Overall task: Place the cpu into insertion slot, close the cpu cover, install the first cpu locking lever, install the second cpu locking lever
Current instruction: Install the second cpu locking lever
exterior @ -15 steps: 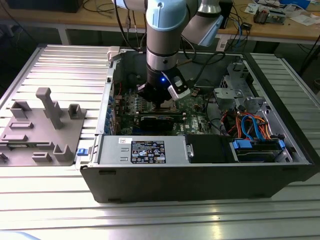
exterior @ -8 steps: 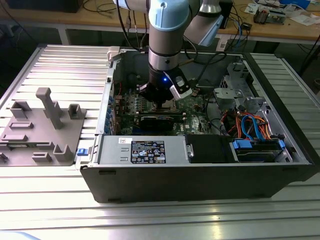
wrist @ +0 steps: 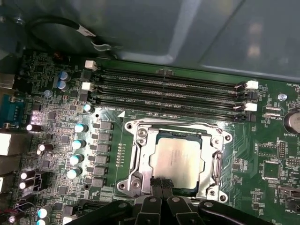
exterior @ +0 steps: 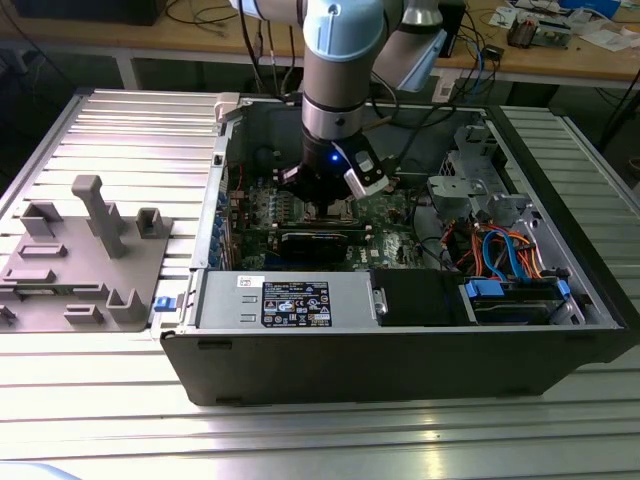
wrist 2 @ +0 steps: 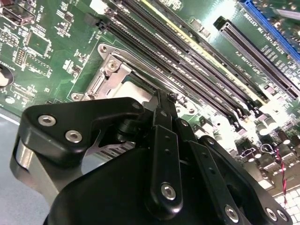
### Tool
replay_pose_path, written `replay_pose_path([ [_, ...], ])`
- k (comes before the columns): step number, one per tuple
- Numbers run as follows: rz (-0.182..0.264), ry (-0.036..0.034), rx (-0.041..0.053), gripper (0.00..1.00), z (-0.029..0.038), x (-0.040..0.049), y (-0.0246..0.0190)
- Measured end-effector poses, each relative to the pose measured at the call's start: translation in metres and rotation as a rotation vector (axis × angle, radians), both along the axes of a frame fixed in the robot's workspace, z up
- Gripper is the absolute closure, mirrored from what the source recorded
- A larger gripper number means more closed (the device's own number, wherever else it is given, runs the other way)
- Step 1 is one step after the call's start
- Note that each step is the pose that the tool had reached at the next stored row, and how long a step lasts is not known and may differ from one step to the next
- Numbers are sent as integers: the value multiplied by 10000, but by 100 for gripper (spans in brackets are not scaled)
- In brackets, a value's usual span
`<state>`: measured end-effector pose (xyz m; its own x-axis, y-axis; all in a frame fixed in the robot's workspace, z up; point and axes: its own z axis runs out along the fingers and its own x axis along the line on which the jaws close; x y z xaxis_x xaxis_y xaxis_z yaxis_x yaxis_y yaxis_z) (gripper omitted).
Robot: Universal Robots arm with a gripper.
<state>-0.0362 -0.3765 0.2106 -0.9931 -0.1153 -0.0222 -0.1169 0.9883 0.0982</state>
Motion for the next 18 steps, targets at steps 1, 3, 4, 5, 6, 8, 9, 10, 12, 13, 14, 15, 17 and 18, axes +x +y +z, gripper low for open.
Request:
replay_pose_path([
  [1, 0, 0, 0, 89, 0, 16, 14],
  [3, 0, 1, 0, 89, 0, 41, 37],
  [4, 0, 2, 0, 89, 0, 53, 50],
  [5, 0, 2, -1, 89, 0, 59, 56],
  [6, 0, 2, -1, 89, 0, 64, 63],
  [8, 0, 2, -2, 89, 0, 73, 82],
  [9, 1, 3, -4, 89, 0, 77, 92],
  [10, 1, 2, -5, 89, 0, 80, 101],
  [12, 0, 2, -6, 89, 0, 92, 134],
  [13, 0, 2, -7, 89, 0, 100, 155],
  [14, 1, 2, -10, 89, 0, 106, 171],
  [15, 0, 2, -13, 89, 0, 112, 186],
  [17, -1, 2, -19, 89, 0, 122, 220],
  [18, 0, 3, -20, 89, 0, 129, 237],
])
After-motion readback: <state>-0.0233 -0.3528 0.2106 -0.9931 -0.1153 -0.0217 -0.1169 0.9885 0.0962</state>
